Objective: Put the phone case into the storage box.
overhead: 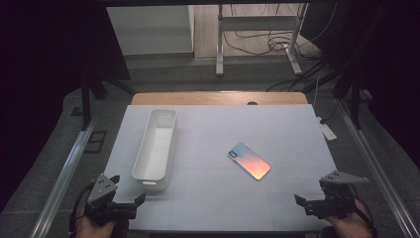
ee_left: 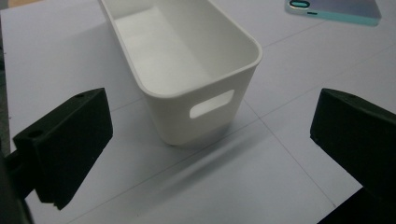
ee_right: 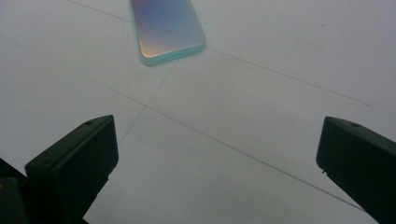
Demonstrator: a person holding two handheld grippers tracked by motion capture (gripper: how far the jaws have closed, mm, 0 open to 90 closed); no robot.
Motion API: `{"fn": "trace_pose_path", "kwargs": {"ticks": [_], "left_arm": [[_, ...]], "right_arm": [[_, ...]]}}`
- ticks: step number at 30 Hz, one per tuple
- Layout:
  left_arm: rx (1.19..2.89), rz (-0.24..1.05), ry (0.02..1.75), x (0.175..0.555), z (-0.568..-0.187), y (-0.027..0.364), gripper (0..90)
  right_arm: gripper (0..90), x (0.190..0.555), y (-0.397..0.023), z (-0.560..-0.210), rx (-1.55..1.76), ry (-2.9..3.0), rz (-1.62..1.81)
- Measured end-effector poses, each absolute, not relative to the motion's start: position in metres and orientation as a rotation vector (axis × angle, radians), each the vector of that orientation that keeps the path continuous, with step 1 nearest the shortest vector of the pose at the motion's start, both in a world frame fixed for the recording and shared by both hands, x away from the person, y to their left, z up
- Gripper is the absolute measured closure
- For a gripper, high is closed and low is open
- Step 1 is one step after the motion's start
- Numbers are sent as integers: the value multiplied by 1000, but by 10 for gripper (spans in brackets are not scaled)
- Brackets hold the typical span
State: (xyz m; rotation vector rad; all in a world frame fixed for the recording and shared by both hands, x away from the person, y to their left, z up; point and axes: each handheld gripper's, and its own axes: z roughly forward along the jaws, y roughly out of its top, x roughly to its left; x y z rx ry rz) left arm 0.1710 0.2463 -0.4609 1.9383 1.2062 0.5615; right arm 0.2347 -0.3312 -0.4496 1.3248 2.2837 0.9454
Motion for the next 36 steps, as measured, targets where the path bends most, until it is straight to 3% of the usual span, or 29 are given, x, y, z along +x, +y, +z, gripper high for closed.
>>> {"fn": "trace_pose_path", "kwargs": {"ticks": [36], "left_arm": [[1923,511,1204,172,-461,251,7]], "right_arm": [[0,236,-330,-449,1299,2292,956]]}}
